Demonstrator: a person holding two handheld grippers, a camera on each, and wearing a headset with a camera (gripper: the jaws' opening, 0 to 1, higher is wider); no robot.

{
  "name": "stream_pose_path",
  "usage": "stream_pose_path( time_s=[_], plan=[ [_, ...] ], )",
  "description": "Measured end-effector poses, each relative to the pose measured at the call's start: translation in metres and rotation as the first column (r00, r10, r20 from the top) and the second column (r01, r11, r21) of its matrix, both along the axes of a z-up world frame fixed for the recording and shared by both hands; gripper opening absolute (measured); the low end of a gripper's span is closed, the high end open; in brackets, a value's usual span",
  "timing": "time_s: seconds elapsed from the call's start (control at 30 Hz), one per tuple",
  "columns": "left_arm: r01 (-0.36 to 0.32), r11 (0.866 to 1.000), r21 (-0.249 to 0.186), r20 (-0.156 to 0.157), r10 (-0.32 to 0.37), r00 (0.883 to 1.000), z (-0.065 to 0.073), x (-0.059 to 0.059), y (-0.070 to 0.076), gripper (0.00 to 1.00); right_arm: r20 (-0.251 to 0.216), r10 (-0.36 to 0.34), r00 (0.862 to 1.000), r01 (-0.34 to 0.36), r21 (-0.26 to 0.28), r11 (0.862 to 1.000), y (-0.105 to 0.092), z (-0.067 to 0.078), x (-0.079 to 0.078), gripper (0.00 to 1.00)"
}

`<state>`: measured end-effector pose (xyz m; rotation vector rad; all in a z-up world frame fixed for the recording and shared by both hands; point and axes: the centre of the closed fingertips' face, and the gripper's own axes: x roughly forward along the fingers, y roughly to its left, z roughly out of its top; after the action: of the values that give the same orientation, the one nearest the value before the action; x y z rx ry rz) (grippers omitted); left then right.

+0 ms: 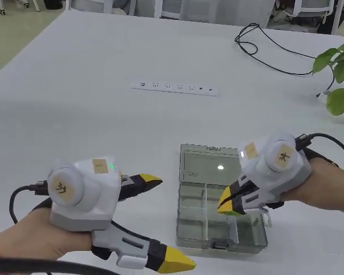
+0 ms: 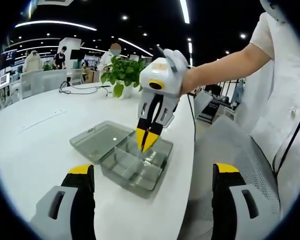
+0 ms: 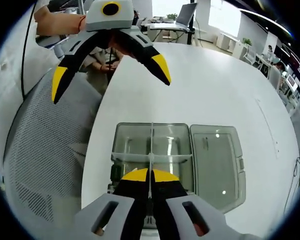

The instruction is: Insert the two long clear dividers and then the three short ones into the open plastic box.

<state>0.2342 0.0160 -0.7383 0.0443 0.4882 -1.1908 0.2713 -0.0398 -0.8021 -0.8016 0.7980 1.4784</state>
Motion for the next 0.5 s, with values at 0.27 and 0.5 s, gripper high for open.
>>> stream_pose_path(
  time_s=[0.27,0.5],
  plan=[
    [-0.005,1.000,-0.002,-0.001,0.005,1.000,0.000,0.000,0.001,1.00,0.010,0.026,1.000,-0.025,-0.046,0.999,-0.001,-0.010,-0.001,0.03],
    [-0.005,1.000,-0.005,0.000,0.005,1.000,0.001,0.001,0.001,1.00,0.015,0.036,0.999,-0.035,-0.062,0.997,-0.002,-0.012,-0.001,0.03]
  ],
)
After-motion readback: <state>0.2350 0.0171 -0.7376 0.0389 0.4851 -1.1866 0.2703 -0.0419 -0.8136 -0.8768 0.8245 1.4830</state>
